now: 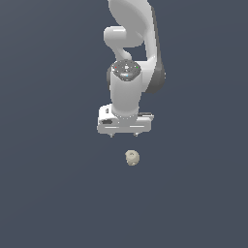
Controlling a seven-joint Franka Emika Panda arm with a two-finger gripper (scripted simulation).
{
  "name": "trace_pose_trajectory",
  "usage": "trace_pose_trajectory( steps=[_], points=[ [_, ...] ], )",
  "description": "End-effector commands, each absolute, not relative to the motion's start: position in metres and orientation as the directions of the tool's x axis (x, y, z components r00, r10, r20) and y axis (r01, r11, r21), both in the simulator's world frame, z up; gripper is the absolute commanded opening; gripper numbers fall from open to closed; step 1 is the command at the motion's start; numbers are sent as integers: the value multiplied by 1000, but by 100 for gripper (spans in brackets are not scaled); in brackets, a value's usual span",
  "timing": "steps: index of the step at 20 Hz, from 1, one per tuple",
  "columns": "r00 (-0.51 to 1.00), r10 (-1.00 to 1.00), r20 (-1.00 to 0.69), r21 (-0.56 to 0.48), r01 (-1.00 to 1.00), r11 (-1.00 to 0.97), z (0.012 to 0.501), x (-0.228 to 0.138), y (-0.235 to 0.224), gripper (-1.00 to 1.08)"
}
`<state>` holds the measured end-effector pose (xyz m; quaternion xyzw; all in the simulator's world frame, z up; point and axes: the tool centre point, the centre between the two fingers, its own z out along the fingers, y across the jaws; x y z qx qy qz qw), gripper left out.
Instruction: Pick up the object and move it to a goal position.
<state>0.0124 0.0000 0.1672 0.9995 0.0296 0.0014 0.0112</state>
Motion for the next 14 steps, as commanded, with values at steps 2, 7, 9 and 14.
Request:
trace_pose_trajectory(
  steps=[2,7,9,14],
  points=[
    [995,100,0,20,100,-995,151,22,9,100],
    [985,170,-1,12,170,-985,122,38,26,100],
    [981,192,-1,9,192,-981,112,43,31,100],
    [973,229,0,2,229,-973,96,50,40,100]
  ],
)
